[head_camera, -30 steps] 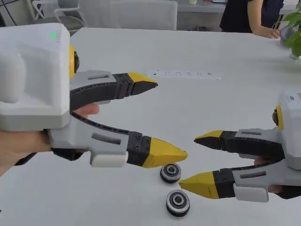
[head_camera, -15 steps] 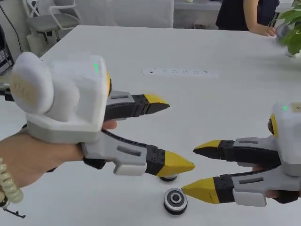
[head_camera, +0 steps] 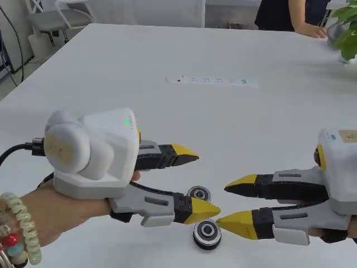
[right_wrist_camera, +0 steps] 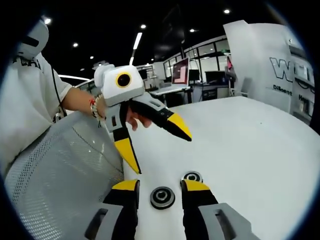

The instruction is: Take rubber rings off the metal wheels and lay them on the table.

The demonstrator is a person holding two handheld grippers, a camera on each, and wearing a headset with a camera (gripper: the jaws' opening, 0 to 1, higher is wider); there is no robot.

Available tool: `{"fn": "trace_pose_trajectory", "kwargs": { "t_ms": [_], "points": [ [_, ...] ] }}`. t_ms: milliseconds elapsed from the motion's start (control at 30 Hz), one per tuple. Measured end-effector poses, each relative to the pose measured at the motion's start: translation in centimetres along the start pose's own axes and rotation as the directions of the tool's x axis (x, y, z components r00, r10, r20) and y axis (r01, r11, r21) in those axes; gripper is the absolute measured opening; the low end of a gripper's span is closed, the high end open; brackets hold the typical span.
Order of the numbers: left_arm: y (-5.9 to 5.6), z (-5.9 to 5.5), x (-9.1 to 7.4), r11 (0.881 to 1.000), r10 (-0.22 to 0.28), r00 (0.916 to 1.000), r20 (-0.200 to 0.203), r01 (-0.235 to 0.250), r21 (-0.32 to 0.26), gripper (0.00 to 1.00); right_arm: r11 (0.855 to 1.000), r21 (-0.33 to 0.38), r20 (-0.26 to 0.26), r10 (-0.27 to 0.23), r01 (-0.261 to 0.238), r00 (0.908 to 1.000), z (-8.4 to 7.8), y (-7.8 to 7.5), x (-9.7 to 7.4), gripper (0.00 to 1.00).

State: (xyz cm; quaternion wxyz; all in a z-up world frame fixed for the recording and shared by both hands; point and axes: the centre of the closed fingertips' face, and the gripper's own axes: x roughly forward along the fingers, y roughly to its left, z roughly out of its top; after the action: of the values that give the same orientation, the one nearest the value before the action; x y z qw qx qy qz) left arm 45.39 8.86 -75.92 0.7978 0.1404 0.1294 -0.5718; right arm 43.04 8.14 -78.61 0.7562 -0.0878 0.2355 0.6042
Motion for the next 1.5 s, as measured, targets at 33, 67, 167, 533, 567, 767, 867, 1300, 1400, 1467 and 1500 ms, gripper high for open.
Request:
{"fn": "trace_pose_trajectory", "kwargs": {
  "t_ms": [33, 67, 167, 533, 567, 767, 867, 1300, 1400, 1467, 1500],
  "points": [
    [-0.1, -0.3, 0.2, 1.000, 0.002, 1.0000, -0.009, -0.002, 0.003, 0.43, 1.000, 0.003, -0.007, -0.004, 0.004, 1.0000, -0.3, -0.2, 0.1, 0.30],
    [-0.1, -0.5, 0.2, 1.000, 0.004, 0.9999, -0.014, -0.004, 0.005, 0.39, 1.000, 0.006, -0.010, -0.006, 0.006, 0.9999, -0.5, -0.3, 0.2, 0.30],
    [-0.3, -0.9, 0.4, 1.000, 0.002, 0.9998, -0.020, -0.002, 0.011, 0.31, 1.000, 0.018, -0.015, -0.006, 0.006, 0.9999, -1.1, -0.5, 0.5, 0.27],
    [-2.2, -3.1, 1.7, 0.998, -0.057, 0.9944, -0.089, 0.060, 0.026, 0.26, 1.000, 0.018, -0.121, -0.014, 0.016, 0.9926, -3.9, -0.7, 1.5, 0.23],
    [-2.4, -3.3, 1.9, 0.998, -0.062, 0.9939, -0.091, 0.063, 0.019, 0.25, 1.000, 0.022, -0.121, -0.017, 0.020, 0.9925, -4.0, -0.9, 1.5, 0.23],
    [-3.4, -4.7, 2.8, 0.996, -0.092, 0.9870, -0.132, 0.092, -0.007, 0.24, 1.000, 0.021, -0.143, -0.015, 0.018, 0.9896, -4.5, -0.8, 1.5, 0.22],
    [-3.5, -5.0, 2.9, 0.995, -0.096, 0.9857, -0.139, 0.095, -0.011, 0.24, 1.000, 0.015, -0.163, -0.012, 0.015, 0.9866, -5.0, -0.7, 1.6, 0.22],
    [-2.3, -6.7, 2.6, 0.997, -0.061, 0.9826, -0.175, 0.050, -0.067, 0.12, 0.999, 0.043, -0.199, -0.015, 0.023, 0.9798, -6.0, -0.9, 1.9, 0.23],
    [-2.5, -6.8, 2.7, 0.996, -0.066, 0.9813, -0.181, 0.055, -0.064, 0.12, 0.999, 0.042, -0.199, -0.015, 0.024, 0.9800, -6.0, -0.9, 2.0, 0.22],
    [-2.7, -6.9, 2.7, 0.996, -0.071, 0.9806, -0.183, 0.059, -0.070, 0.12, 0.999, 0.040, -0.195, -0.017, 0.026, 0.9807, -5.9, -0.8, 2.0, 0.22],
    [-2.7, -6.9, 2.8, 0.996, -0.072, 0.9809, -0.181, 0.060, -0.067, 0.13, 0.999, 0.038, -0.195, -0.021, 0.029, 0.9806, -5.9, -0.9, 2.0, 0.22]
  ]
}}
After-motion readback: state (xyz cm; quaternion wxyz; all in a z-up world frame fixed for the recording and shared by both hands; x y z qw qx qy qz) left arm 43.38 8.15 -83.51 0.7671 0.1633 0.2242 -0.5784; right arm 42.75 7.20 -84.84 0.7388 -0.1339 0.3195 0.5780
